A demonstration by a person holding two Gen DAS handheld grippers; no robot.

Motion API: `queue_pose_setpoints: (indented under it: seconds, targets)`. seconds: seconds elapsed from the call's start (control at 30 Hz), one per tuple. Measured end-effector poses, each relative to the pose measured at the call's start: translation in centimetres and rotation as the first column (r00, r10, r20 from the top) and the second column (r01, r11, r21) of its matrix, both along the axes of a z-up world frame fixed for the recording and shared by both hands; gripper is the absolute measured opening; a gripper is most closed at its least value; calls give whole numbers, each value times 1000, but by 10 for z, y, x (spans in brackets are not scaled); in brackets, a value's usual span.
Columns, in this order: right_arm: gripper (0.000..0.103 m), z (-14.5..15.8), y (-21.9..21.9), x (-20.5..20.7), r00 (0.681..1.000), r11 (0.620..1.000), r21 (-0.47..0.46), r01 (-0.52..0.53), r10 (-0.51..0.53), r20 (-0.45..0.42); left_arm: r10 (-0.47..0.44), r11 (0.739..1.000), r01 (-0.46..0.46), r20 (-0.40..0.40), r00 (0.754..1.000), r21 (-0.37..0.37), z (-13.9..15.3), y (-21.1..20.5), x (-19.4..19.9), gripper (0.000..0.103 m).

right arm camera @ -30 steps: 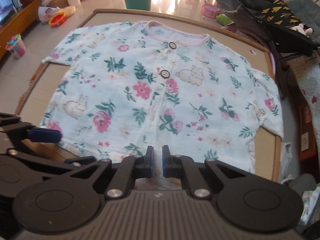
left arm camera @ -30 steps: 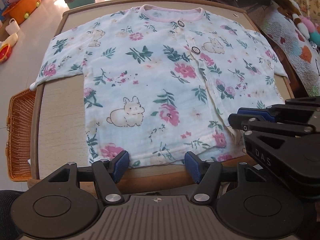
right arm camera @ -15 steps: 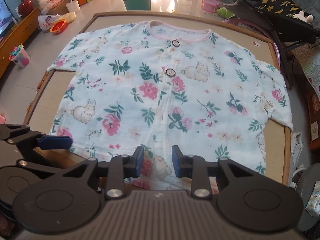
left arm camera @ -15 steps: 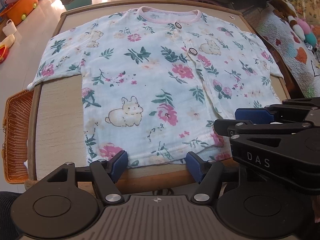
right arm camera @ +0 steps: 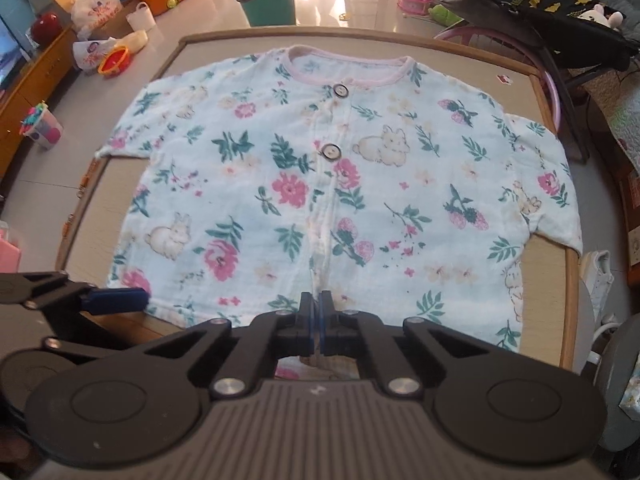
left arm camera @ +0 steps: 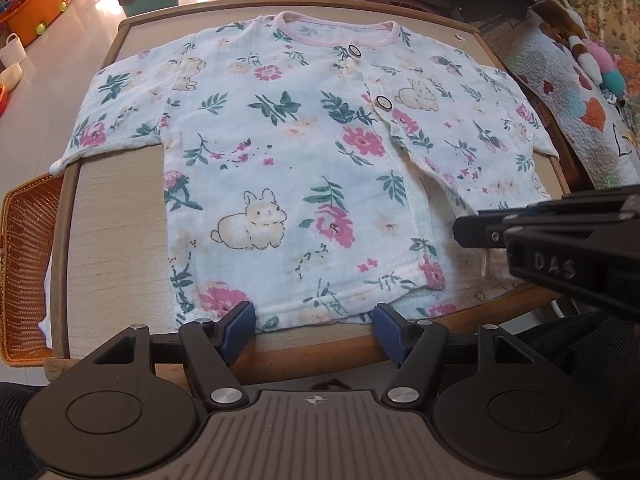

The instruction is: Fold clothes

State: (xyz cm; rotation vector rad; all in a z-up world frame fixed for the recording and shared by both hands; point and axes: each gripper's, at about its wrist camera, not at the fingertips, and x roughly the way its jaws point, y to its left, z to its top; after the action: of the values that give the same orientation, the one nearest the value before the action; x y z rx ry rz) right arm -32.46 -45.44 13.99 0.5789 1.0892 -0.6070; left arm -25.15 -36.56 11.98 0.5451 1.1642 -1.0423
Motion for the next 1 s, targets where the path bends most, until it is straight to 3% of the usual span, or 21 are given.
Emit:
queue_pose_setpoints:
  seconds: [0.23, 0.77, 1.0]
  targets:
    - [3, -24, 4, 13, 996, 999, 30, -44, 46, -70, 0, 1000, 0, -13, 1000, -5, 1, 2, 2, 68]
    - [14, 0, -7, 0, 999, 995, 105, -3, -2, 39, 17, 1000, -18, -50, 999, -16, 2, 6, 9, 68]
    - [18, -18, -4, -3, 999, 980, 198, 11, -19, 36, 41, 999, -41, -50, 998, -2, 4, 12, 15, 68]
